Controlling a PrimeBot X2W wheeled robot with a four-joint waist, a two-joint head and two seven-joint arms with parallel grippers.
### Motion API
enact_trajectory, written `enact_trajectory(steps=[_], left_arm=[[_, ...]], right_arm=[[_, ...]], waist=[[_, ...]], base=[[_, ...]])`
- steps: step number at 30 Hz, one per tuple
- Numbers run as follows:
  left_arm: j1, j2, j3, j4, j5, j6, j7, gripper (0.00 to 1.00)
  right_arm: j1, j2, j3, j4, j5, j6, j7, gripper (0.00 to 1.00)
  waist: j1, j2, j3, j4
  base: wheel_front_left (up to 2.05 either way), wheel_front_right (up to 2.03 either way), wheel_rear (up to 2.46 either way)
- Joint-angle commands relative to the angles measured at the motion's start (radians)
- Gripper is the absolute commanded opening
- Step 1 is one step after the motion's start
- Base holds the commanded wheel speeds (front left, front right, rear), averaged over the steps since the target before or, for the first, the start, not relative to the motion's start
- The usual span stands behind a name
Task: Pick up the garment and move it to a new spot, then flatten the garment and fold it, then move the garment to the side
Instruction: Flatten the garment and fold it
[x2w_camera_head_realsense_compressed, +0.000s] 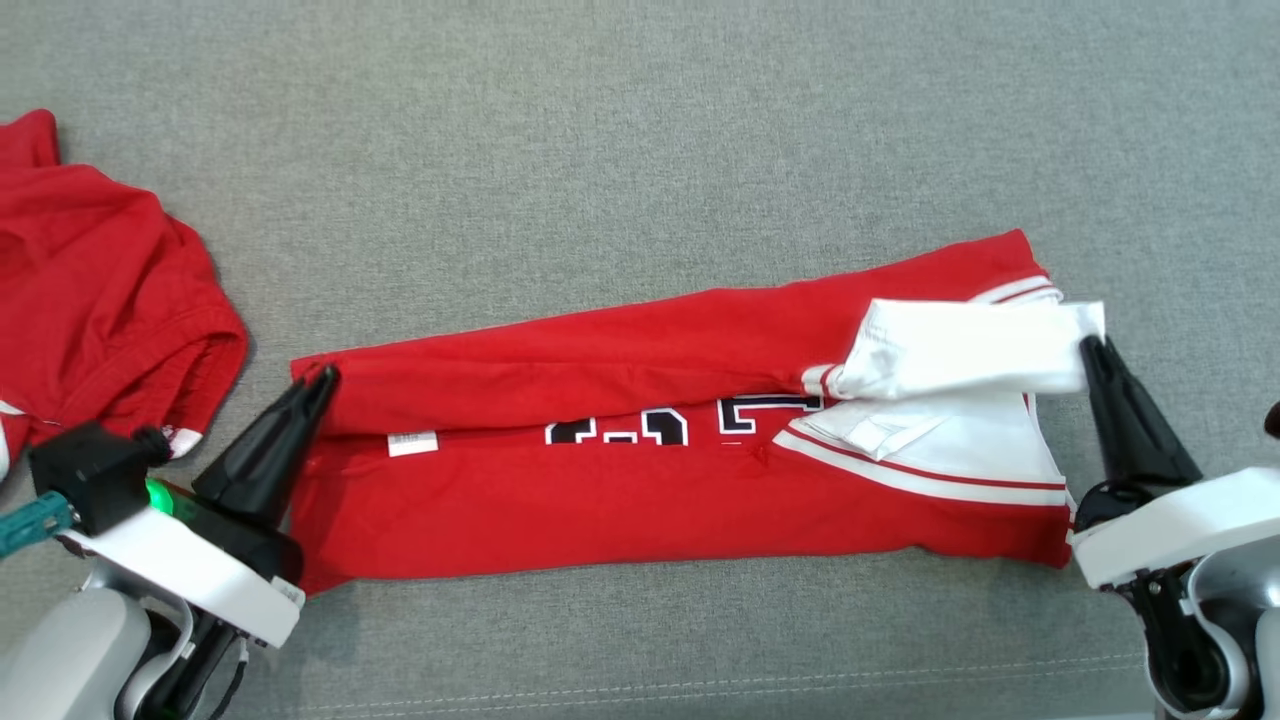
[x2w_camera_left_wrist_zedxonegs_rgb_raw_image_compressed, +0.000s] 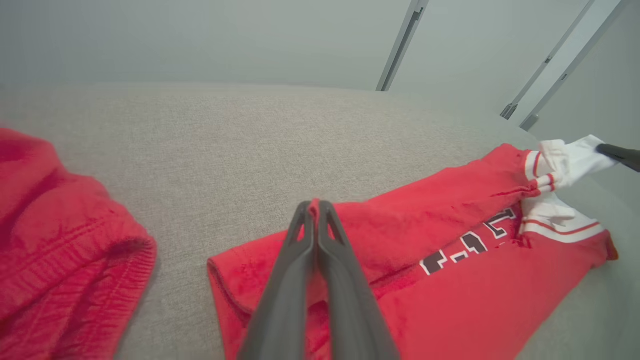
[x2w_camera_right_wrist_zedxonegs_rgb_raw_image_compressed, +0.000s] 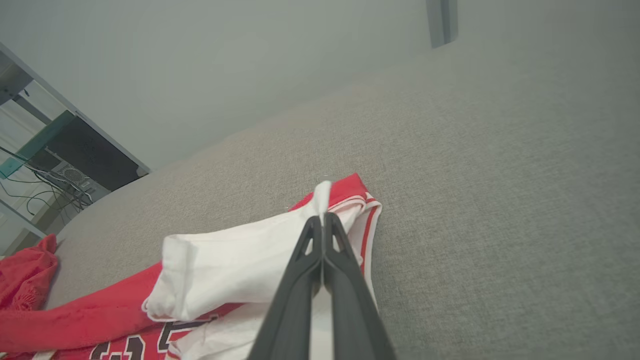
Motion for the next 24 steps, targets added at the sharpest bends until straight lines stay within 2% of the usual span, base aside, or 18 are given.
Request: enact_trajectory(steps=[1, 9, 10, 11, 12, 13, 24], left_arm=[[-0.005, 0.046, 0.034, -0.012, -0.008, 0.000, -0.006, 0.00], [0.032, 0.051, -0.044, 0.039, -0.052, 0.000, -0.006, 0.00], [0.033, 0.049, -0.051, 0.047, -0.055, 0.000, -0.006, 0.00], [0.035, 0.043, -0.062, 0.063, -0.055, 0.000, -0.006, 0.18], [0.036, 0.040, -0.063, 0.071, -0.052, 0.000, -0.006, 0.69], [0.037, 0.035, -0.062, 0.081, -0.047, 0.000, -0.006, 1.00], [0.094, -0.087, 0.101, 0.165, 0.076, 0.000, -0.006, 1.00]], right_arm=[[0.008, -0.009, 0.026, -0.015, 0.009, 0.003, -0.010, 0.00], [0.025, -0.009, 0.046, 0.108, 0.024, 0.003, -0.040, 0.00], [0.026, -0.009, 0.043, 0.124, 0.024, 0.003, -0.041, 0.09], [0.025, -0.009, 0.026, 0.154, 0.011, 0.003, -0.048, 0.91], [0.024, -0.009, 0.017, 0.167, 0.005, 0.003, -0.052, 1.00], [0.022, -0.009, 0.011, 0.178, -0.002, 0.003, -0.055, 1.00], [0.004, -0.009, -0.027, 0.240, -0.103, 0.003, -0.166, 1.00]], waist=[[0.0000, 0.0000, -0.010, 0.005], [0.0000, 0.0000, -0.050, 0.023], [0.0000, 0.0000, -0.054, 0.024], [0.0000, 0.0000, -0.061, 0.026], [0.0000, 0.0000, -0.065, 0.027], [0.0000, 0.0000, -0.071, 0.029], [0.0000, 0.0000, -0.139, 0.040]], base=[[0.00, 0.00, 0.00], [0.00, 0.00, 0.00], [0.00, 0.00, 0.00], [0.00, 0.00, 0.00], [0.00, 0.00, 0.00], [0.00, 0.00, 0.00], [0.00, 0.00, 0.00]])
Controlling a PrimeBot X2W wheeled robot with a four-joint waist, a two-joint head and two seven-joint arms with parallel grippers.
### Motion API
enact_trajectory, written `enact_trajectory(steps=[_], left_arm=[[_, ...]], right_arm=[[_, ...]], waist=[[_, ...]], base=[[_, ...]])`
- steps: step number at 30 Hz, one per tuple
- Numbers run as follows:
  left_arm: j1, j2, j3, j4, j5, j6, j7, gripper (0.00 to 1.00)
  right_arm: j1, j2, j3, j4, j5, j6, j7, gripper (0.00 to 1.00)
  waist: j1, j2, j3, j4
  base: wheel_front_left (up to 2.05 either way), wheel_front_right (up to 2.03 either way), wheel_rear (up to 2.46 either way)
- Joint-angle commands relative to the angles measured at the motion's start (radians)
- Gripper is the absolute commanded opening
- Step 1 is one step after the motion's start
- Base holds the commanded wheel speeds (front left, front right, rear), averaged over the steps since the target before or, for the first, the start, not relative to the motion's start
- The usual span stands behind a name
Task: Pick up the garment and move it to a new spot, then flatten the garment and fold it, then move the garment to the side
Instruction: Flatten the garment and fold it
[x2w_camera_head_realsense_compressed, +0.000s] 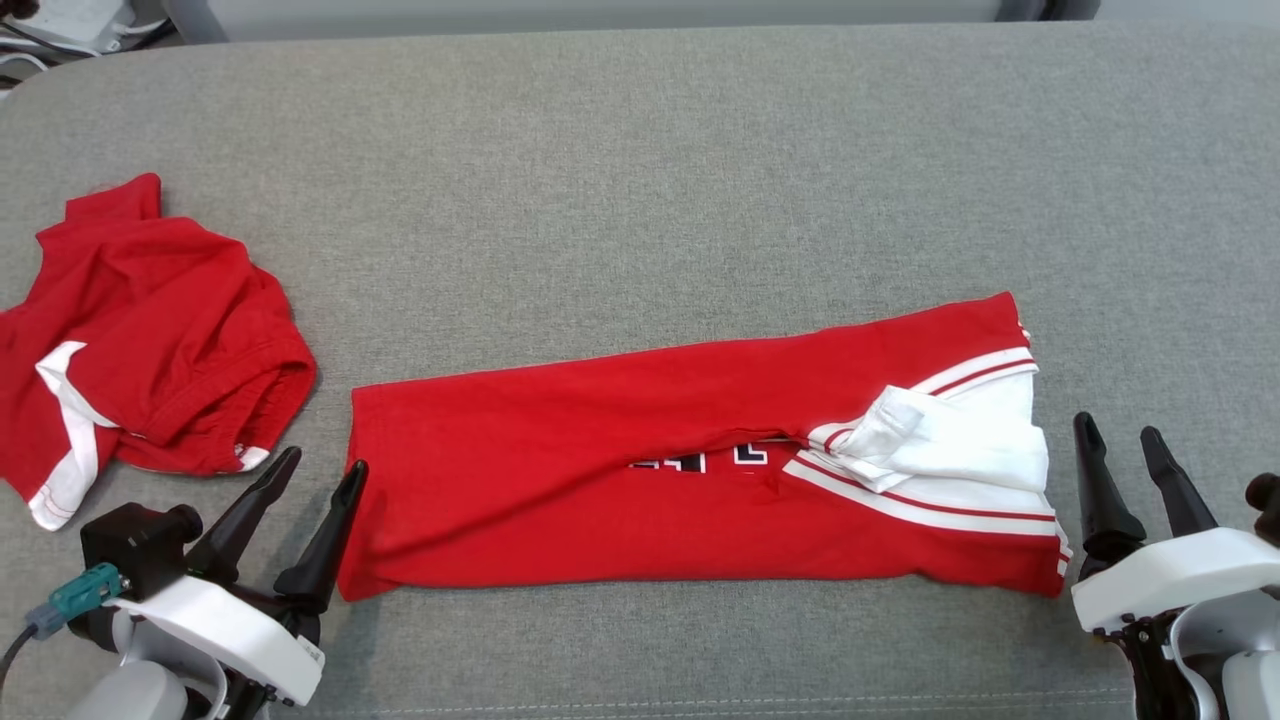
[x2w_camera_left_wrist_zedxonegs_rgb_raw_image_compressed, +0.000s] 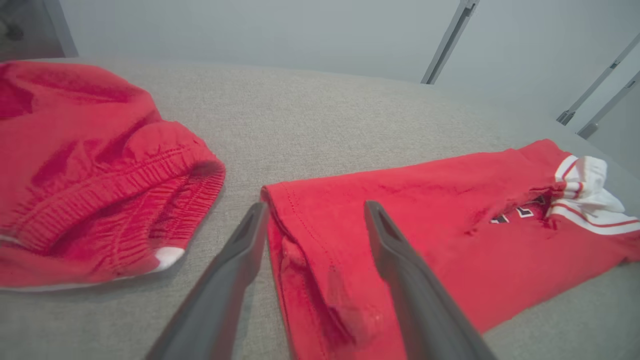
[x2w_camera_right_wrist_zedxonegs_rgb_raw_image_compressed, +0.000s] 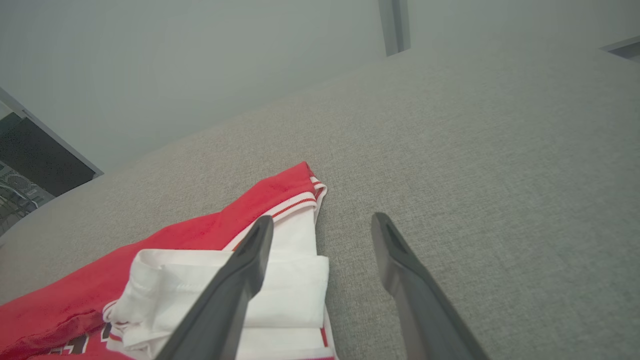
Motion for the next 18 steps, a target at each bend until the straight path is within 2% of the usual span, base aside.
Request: enact_trajectory(steps=[1, 6, 18], left_arm=[[-0.004, 0.023, 0.057, -0.015, 0.012, 0.000, -0.006, 1.00], [0.045, -0.012, 0.097, -0.030, 0.019, 0.000, -0.006, 1.00], [0.063, 0.026, 0.111, -0.086, 0.002, 0.000, -0.006, 1.00]], right_arm=[[-0.025, -0.011, 0.020, -0.011, -0.027, 0.004, -0.021, 1.00], [-0.059, -0.011, 0.034, 0.070, -0.032, 0.004, -0.072, 1.00], [-0.146, -0.011, 0.064, 0.280, -0.035, 0.004, -0.110, 1.00]], waist=[[0.0000, -0.0001, -0.005, 0.005], [0.0000, -0.0001, -0.004, 0.031], [0.0000, -0.0001, 0.047, 0.089]], base=[[0.00, 0.00, 0.00], [0.00, 0.00, 0.00], [0.00, 0.00, 0.00]])
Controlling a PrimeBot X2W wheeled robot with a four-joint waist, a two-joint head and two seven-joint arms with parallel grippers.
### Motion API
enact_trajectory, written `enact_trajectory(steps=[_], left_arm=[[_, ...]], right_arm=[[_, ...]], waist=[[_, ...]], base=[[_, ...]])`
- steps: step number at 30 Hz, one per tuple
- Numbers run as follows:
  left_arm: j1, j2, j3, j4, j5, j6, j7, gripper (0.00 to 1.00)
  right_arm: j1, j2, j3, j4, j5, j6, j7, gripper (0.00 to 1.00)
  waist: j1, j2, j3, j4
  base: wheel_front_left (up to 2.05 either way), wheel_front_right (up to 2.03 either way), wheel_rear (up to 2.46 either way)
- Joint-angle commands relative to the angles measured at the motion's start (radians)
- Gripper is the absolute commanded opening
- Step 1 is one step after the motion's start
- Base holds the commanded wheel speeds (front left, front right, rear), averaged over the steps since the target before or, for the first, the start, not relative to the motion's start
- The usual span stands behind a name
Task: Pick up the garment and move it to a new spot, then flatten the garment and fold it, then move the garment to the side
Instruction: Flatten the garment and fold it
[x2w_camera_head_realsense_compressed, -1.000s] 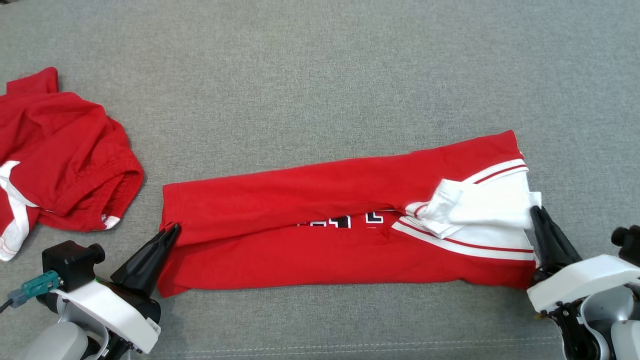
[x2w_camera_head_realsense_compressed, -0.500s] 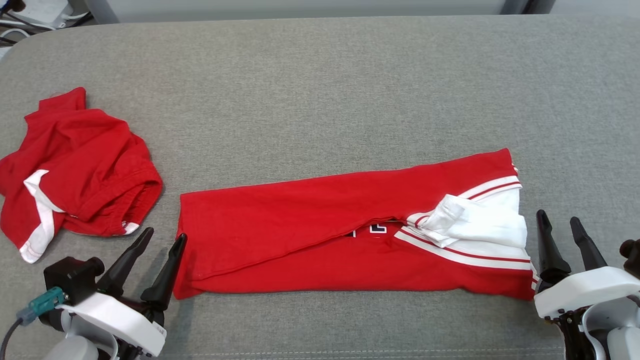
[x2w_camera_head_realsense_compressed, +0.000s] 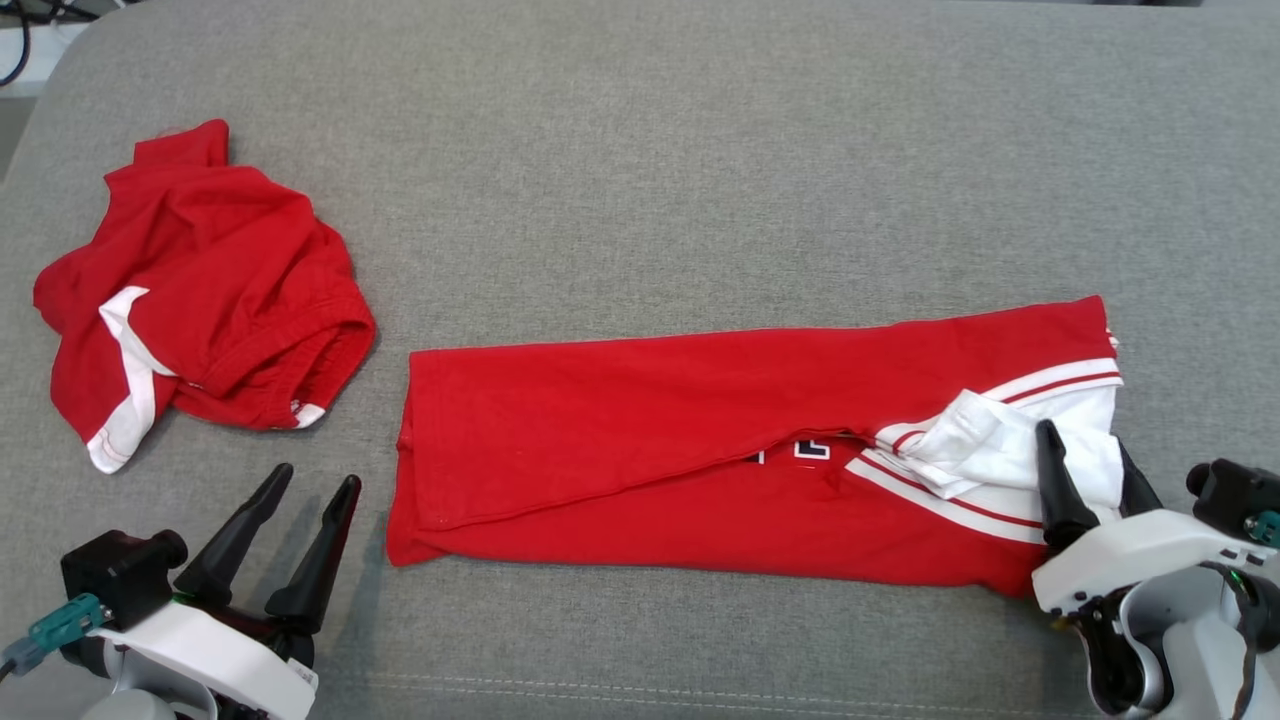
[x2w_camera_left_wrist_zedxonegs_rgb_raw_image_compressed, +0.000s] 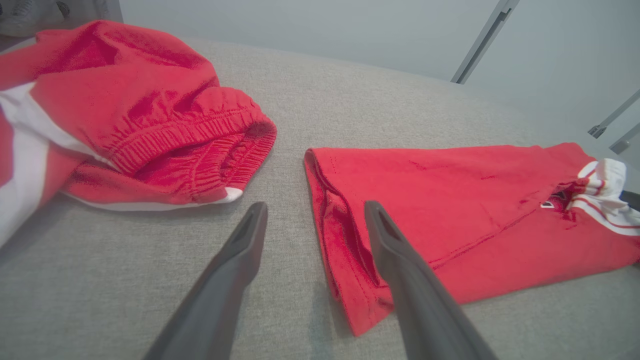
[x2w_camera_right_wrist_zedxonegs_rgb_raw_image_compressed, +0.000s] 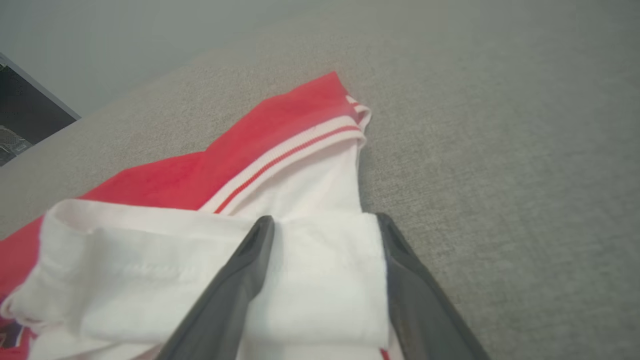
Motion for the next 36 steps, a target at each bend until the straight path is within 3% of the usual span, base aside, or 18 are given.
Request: enact_trajectory(steps=[1, 9, 10, 11, 12, 13, 14, 15, 19, 25, 31, 36], left_arm=[[-0.017, 0.040, 0.046, -0.022, -0.009, 0.000, -0.006, 1.00], [-0.008, 0.042, 0.048, -0.037, -0.019, 0.000, -0.006, 1.00], [-0.007, 0.042, 0.049, -0.037, -0.019, 0.000, -0.006, 1.00], [-0.006, 0.041, 0.050, -0.038, -0.019, 0.000, -0.006, 1.00], [-0.004, 0.040, 0.051, -0.039, -0.019, 0.000, -0.006, 1.00], [-0.003, 0.040, 0.052, -0.041, -0.018, 0.000, -0.006, 1.00], [-0.002, 0.039, 0.053, -0.042, -0.018, 0.000, -0.006, 1.00], [0.000, 0.037, 0.055, -0.042, -0.018, 0.000, -0.006, 1.00], [0.005, 0.029, 0.061, -0.045, -0.019, 0.000, -0.006, 1.00], [0.015, 0.016, 0.061, -0.043, -0.023, 0.000, -0.006, 1.00], [0.019, 0.002, 0.065, -0.038, -0.024, 0.000, -0.006, 1.00], [0.028, -0.010, 0.068, -0.035, -0.022, 0.000, -0.006, 1.00]], right_arm=[[-0.031, -0.010, 0.035, 0.001, 0.008, 0.004, -0.018, 1.00], [-0.068, -0.010, 0.107, 0.114, 0.062, 0.004, -0.017, 1.00], [-0.068, -0.010, 0.114, 0.127, 0.072, 0.004, -0.012, 0.96], [-0.067, -0.010, 0.120, 0.140, 0.077, 0.004, -0.005, 0.78], [-0.067, -0.010, 0.124, 0.152, 0.081, 0.004, 0.001, 0.48], [-0.068, -0.010, 0.127, 0.159, 0.087, 0.004, 0.003, 0.36], [-0.068, -0.010, 0.130, 0.163, 0.093, 0.004, 0.003, 0.15], [-0.068, -0.010, 0.132, 0.168, 0.094, 0.004, 0.002, 0.02], [-0.074, -0.010, 0.091, 0.172, 0.052, 0.004, -0.026, 0.00], [-0.094, -0.010, -0.067, 0.132, -0.077, 0.004, -0.044, 0.00], [-0.085, -0.010, -0.234, 0.002, -0.200, 0.004, 0.028, 0.00], [-0.066, -0.010, -0.309, -0.131, -0.262, 0.004, 0.111, 0.00]], waist=[[0.0000, 0.0000, 0.008, 0.009], [0.0000, 0.0000, 0.016, 0.020], [0.0000, 0.0000, 0.015, 0.019], [0.0000, 0.0000, 0.014, 0.018], [0.0000, 0.0000, 0.013, 0.017], [0.0000, 0.0000, 0.012, 0.015], [0.0000, 0.0000, 0.011, 0.014], [0.0000, 0.0000, 0.010, 0.011], [0.0000, 0.0000, 0.006, 0.002], [0.0000, 0.0000, -0.007, -0.005], [0.0000, 0.0000, -0.022, -0.010], [0.0000, 0.0000, -0.033, -0.028]], base=[[0.00, 0.00, 0.00], [0.00, 0.00, 0.00], [0.00, 0.00, 0.00], [0.00, 0.00, 0.00], [0.00, 0.00, 0.00], [0.00, 0.00, 0.00], [0.00, 0.00, 0.00], [0.00, 0.00, 0.00], [0.00, 0.00, 0.00], [0.00, 0.00, 0.00], [0.00, 0.00, 0.00], [0.00, 0.00, 0.00]])
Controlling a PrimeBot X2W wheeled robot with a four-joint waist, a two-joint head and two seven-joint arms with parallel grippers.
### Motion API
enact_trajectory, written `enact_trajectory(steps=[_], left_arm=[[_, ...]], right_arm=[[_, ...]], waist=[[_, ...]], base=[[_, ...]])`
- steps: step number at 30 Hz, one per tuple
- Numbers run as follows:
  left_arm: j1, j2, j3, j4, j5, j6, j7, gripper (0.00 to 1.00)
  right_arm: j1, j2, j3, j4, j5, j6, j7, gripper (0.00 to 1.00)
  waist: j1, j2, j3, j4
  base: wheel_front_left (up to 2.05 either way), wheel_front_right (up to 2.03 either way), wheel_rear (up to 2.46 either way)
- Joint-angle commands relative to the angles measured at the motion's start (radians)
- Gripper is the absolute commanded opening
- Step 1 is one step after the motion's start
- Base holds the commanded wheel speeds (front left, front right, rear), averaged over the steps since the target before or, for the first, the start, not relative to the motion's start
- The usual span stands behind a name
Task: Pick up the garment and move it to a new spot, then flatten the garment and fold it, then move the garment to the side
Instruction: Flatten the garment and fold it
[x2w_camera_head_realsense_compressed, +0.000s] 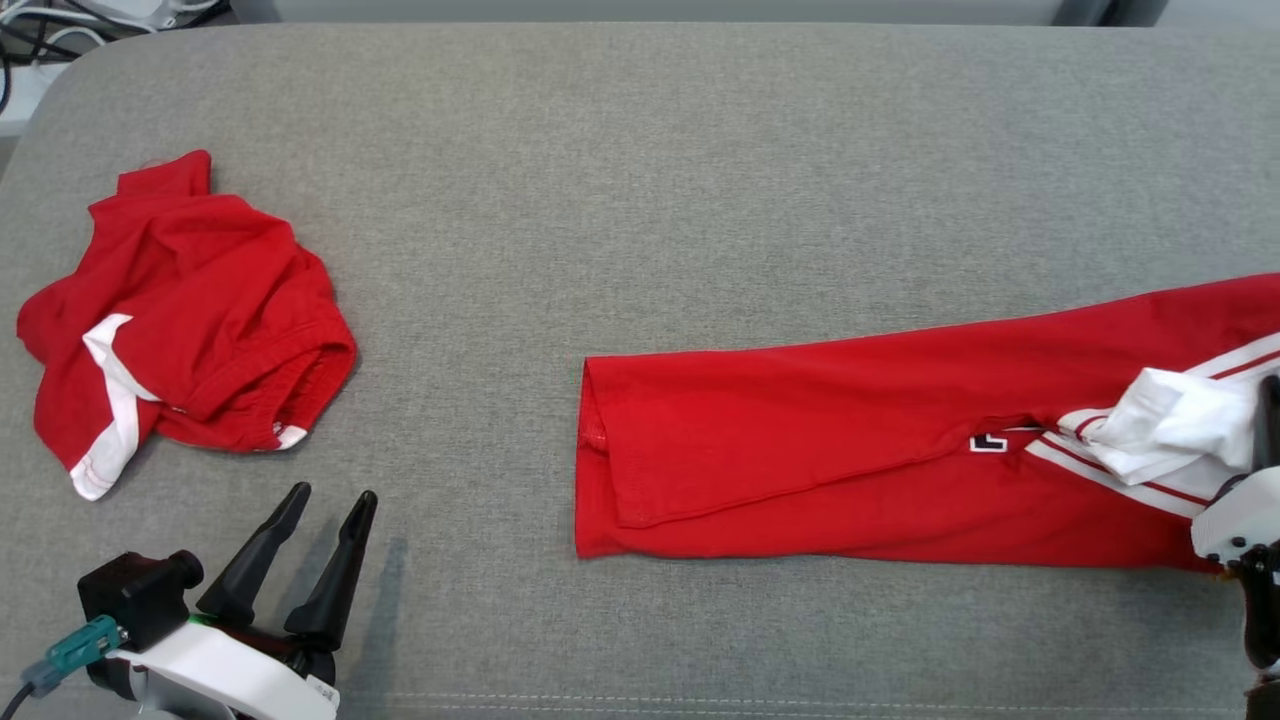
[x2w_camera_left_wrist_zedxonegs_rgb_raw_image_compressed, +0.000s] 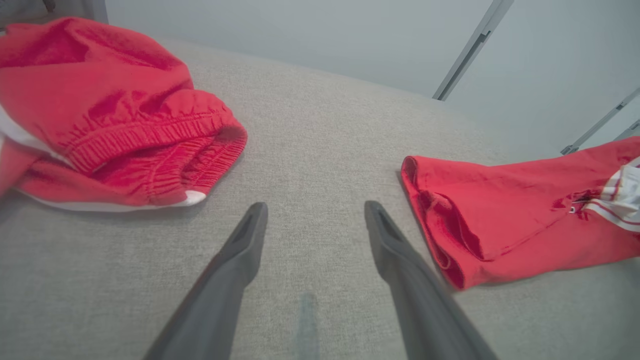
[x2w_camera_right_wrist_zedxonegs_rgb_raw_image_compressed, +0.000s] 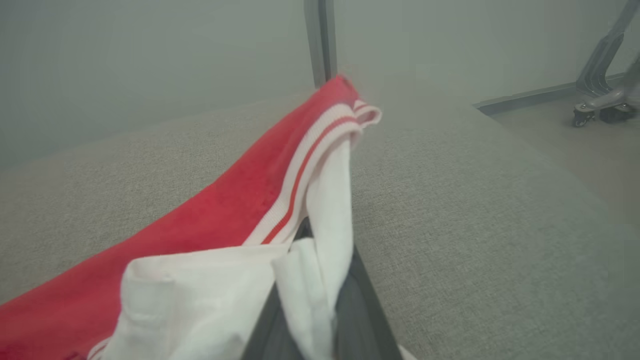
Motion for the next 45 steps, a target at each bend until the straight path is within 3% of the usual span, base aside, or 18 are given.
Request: enact_trajectory(steps=[1, 4, 12, 16, 26, 37, 38, 39, 40, 41, 42, 45], left_arm=[[-0.013, 0.023, 0.041, -0.016, -0.005, 0.000, -0.006, 1.00], [-0.010, 0.014, 0.037, -0.016, -0.002, 0.000, -0.006, 1.00], [-0.013, -0.008, 0.023, -0.012, 0.004, 0.000, -0.006, 1.00], [-0.016, -0.016, 0.011, -0.008, 0.002, 0.000, -0.006, 1.00], [-0.043, -0.029, -0.045, 0.003, -0.016, 0.000, -0.006, 1.00], [-0.064, -0.041, -0.076, 0.037, -0.039, 0.000, -0.006, 1.00], [-0.065, -0.043, -0.077, 0.039, -0.039, 0.000, -0.006, 1.00], [-0.065, -0.045, -0.078, 0.042, -0.039, 0.000, -0.006, 1.00], [-0.065, -0.045, -0.078, 0.042, -0.039, 0.000, -0.006, 1.00], [-0.066, -0.047, -0.078, 0.043, -0.039, 0.000, -0.006, 1.00], [-0.066, -0.049, -0.077, 0.044, -0.039, 0.000, -0.006, 1.00], [-0.065, -0.052, -0.074, 0.045, -0.037, 0.000, -0.006, 1.00]], right_arm=[[0.004, -0.013, 0.021, -0.055, -0.013, -0.005, 0.018, 0.00], [0.031, -0.013, 0.108, -0.149, 0.016, -0.005, 0.097, 0.00], [0.121, -0.013, 0.495, -0.375, 0.174, -0.005, 0.305, 0.00], [0.106, -0.013, 0.598, -0.407, 0.202, -0.005, 0.336, 0.00], [-0.046, -0.013, 0.764, -0.212, 0.288, -0.005, 0.240, 0.00], [-0.173, -0.013, 0.842, 0.007, 0.352, -0.005, 0.169, 0.00], [-0.179, -0.013, 0.849, 0.020, 0.358, -0.005, 0.166, 0.05], [-0.184, -0.013, 0.854, 0.033, 0.367, -0.005, 0.164, 0.29], [-0.184, -0.013, 0.854, 0.033, 0.367, -0.005, 0.164, 0.29], [-0.189, -0.013, 0.856, 0.047, 0.374, -0.005, 0.163, 0.39], [-0.194, -0.013, 0.858, 0.059, 0.377, -0.005, 0.162, 1.00], [-0.207, -0.013, 0.853, 0.072, 0.394, -0.005, 0.131, 1.00]], waist=[[0.0000, 0.0000, -0.004, -0.008], [0.0000, 0.0000, -0.008, -0.025], [0.0000, 0.0000, -0.023, -0.045], [0.0000, 0.0000, -0.028, -0.031], [0.0000, 0.0000, -0.020, 0.060], [0.0000, 0.0000, -0.024, 0.139], [0.0000, 0.0000, -0.024, 0.141], [0.0000, 0.0000, -0.025, 0.142], [0.0000, 0.0000, -0.025, 0.142], [0.0000, 0.0000, -0.026, 0.142], [0.0000, 0.0000, -0.027, 0.141], [0.0000, 0.0000, -0.031, 0.134]], base=[[0.00, 0.00, 0.00], [0.00, 0.00, 0.00], [0.00, 0.00, 0.00], [0.00, 0.00, 0.00], [0.00, 0.00, 0.00], [0.00, 0.00, 0.00], [0.00, 0.00, 0.00], [0.00, 0.00, 0.00], [0.00, 0.00, 0.00], [0.00, 0.00, 0.00], [0.00, 0.00, 0.00], [0.00, 0.00, 0.00]])
